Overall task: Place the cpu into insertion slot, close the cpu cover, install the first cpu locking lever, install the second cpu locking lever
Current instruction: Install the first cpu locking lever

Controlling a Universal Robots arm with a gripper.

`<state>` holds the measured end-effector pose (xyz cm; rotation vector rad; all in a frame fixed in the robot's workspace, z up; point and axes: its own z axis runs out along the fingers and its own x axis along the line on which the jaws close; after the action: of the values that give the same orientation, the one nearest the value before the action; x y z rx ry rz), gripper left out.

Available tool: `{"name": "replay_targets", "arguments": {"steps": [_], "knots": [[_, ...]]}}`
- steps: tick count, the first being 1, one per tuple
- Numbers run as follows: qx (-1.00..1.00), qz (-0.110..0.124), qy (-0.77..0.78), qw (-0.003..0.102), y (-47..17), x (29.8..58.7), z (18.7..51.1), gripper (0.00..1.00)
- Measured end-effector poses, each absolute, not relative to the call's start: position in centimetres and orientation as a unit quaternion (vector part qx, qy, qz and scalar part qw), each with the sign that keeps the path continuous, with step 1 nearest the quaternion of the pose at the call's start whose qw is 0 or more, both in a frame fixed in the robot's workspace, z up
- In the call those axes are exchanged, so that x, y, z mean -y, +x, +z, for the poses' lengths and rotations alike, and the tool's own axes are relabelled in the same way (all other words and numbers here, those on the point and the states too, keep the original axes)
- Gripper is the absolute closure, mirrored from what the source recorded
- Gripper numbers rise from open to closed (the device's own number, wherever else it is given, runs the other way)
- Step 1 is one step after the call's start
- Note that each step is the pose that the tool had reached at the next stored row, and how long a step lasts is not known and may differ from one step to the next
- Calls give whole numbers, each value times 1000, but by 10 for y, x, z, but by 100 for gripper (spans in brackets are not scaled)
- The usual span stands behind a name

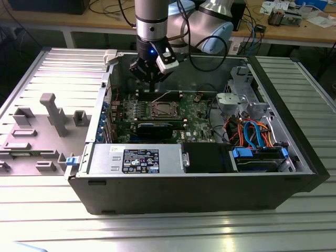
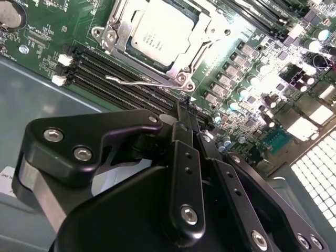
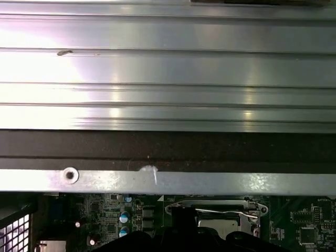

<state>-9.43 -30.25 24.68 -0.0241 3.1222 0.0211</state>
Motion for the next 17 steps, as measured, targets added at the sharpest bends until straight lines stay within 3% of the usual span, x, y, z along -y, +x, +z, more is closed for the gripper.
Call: {"name": "replay_targets", "arguments": {"steps": [17], "knots": [[-1000,7,-7,10,-87,298,223,89]]}}
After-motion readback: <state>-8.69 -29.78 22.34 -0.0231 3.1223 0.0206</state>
